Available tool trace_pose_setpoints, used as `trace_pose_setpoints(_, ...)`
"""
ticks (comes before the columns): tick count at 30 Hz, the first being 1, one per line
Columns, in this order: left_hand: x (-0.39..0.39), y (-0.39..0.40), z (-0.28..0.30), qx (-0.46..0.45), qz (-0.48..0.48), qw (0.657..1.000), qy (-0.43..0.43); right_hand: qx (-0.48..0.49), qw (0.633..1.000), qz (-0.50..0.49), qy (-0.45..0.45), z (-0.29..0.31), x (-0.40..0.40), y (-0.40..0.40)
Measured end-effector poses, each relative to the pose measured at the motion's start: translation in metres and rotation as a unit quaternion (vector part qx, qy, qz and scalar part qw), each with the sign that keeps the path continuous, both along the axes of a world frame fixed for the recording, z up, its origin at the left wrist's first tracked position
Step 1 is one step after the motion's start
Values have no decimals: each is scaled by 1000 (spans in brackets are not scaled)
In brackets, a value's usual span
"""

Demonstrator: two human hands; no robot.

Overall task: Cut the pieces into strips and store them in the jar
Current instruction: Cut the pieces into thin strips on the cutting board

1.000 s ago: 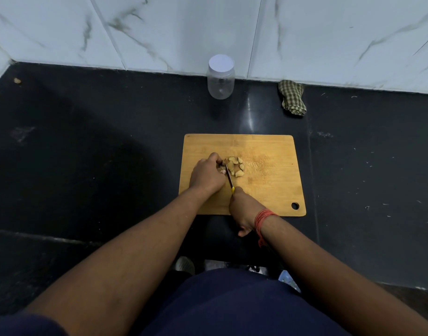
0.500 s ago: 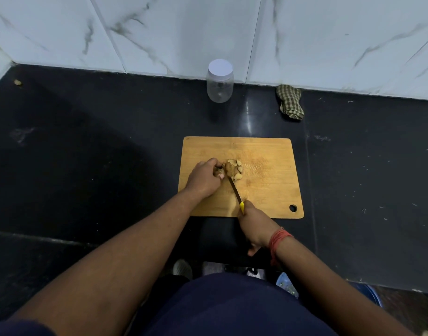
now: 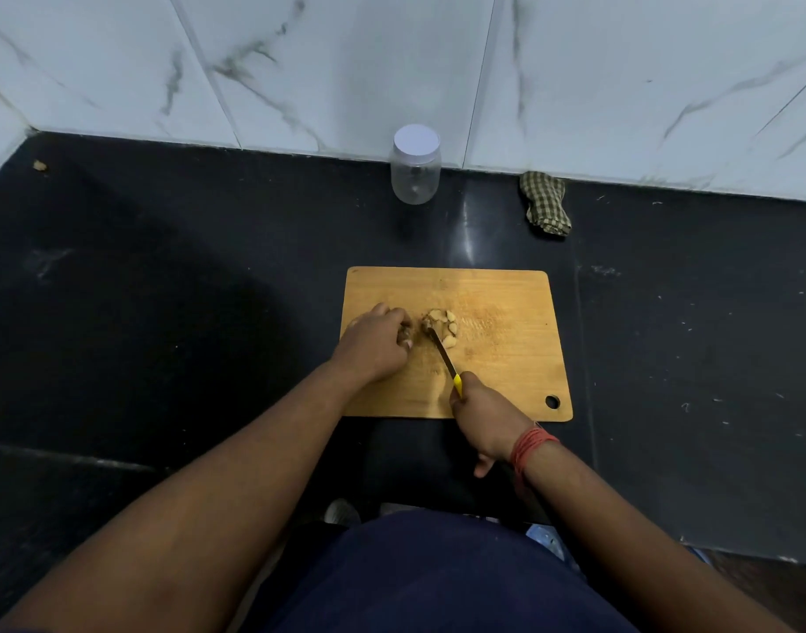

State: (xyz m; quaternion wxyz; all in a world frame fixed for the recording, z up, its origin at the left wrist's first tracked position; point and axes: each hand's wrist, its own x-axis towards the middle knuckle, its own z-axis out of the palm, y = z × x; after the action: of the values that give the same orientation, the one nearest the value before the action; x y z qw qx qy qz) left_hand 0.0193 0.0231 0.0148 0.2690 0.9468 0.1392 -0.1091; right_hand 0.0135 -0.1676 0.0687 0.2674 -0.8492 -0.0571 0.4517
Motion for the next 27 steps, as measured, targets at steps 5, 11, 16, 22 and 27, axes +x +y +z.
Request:
trace_pose_setpoints(5,4,-12,2,84,-36,994,-58,-4,1000,0,15,-1,-1,-7)
trace_pose_setpoints(11,11,-26,2,147,-68,984,-77,-5,1000,-14,10,-3,0,-12)
trace_pose_setpoints(16,10,-25,1,139,-60,984,-98,-2,1000,-20,5,-7,1,-13)
trace_pose_setpoints(22,-4,-21,-6,102,-58,982,-146,2,1000,-3,1,-7,0,-12)
trace_pose_setpoints(27,-16,-21,-7,83,-57,980,-173,2,1000,-15,-9,-5,-1,-10)
